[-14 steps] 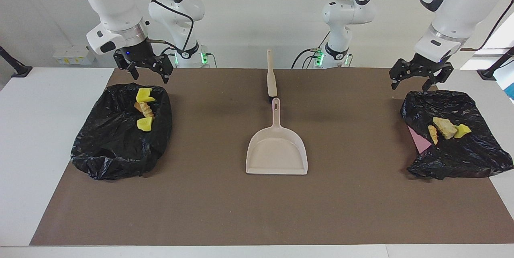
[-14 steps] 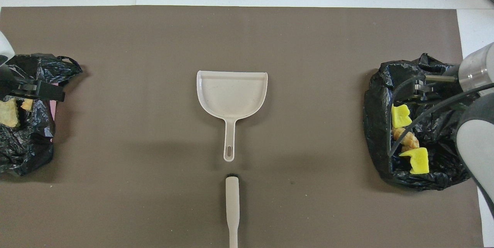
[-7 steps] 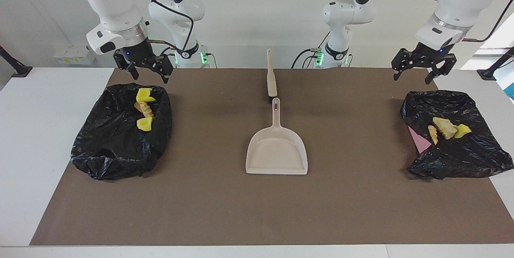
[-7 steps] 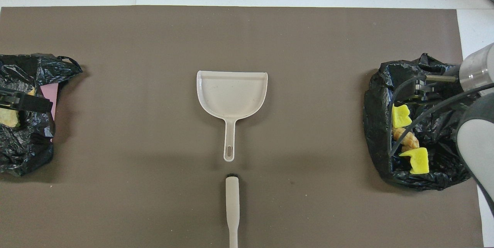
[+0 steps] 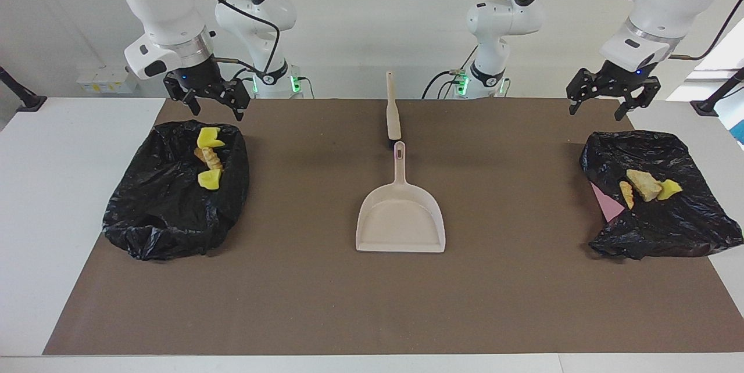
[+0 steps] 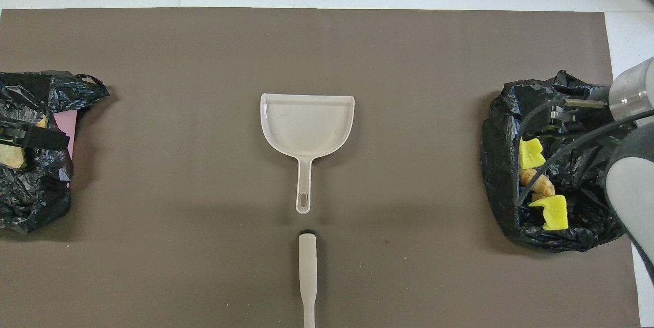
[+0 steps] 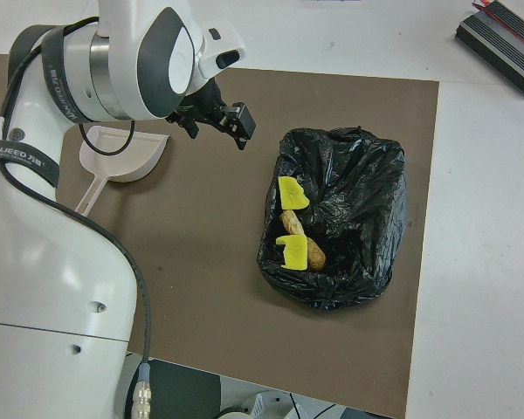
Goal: Sweep and dump trash in bin
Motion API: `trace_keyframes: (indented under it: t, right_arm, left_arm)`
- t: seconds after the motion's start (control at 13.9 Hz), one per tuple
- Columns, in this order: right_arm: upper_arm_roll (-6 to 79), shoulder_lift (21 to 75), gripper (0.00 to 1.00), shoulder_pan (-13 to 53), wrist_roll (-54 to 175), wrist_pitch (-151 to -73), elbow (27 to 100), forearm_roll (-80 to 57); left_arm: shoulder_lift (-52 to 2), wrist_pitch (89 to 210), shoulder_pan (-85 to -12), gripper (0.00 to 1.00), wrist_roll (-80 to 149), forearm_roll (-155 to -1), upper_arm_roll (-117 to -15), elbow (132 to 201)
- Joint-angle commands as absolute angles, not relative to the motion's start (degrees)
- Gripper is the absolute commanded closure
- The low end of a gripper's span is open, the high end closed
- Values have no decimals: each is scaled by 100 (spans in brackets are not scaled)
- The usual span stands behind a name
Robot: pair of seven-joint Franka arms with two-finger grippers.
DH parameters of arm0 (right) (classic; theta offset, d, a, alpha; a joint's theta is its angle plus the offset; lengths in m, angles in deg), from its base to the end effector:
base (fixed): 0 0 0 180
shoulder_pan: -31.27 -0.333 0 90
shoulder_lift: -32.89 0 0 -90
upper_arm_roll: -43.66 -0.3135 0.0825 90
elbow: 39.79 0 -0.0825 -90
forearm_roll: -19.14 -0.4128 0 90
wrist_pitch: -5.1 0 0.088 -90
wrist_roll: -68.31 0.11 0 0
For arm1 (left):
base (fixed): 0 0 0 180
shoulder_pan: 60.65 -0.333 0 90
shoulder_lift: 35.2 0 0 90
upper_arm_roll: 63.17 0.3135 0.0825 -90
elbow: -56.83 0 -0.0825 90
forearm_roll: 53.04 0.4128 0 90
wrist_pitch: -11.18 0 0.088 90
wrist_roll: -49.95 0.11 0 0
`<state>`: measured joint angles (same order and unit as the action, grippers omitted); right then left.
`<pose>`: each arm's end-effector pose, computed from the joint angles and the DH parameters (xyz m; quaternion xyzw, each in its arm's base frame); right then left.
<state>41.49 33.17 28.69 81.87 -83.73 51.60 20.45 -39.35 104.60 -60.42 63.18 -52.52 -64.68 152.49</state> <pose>0.5797 0.0456 0.6023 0.9967 -0.0767 -0.0227 0.0151 0.5658 -0.0167 0.6162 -0.9913 0.1304 -0.0160 0.0071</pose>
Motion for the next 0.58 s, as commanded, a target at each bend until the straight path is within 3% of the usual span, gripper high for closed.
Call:
trace_keyframes:
  t: [0.0,0.51]
  right_arm:
    - [4138,3271,0,2933,8053,-8358,5197,2046]
    - [4138,3280,0,2960,8070,-8385,5197,2046]
  left_arm:
    - [-3959,10390,-6074,0,6392,-5278,-6466,15202]
    - [-3959,10399,-6030,0,6375,-5278,-6466,15202]
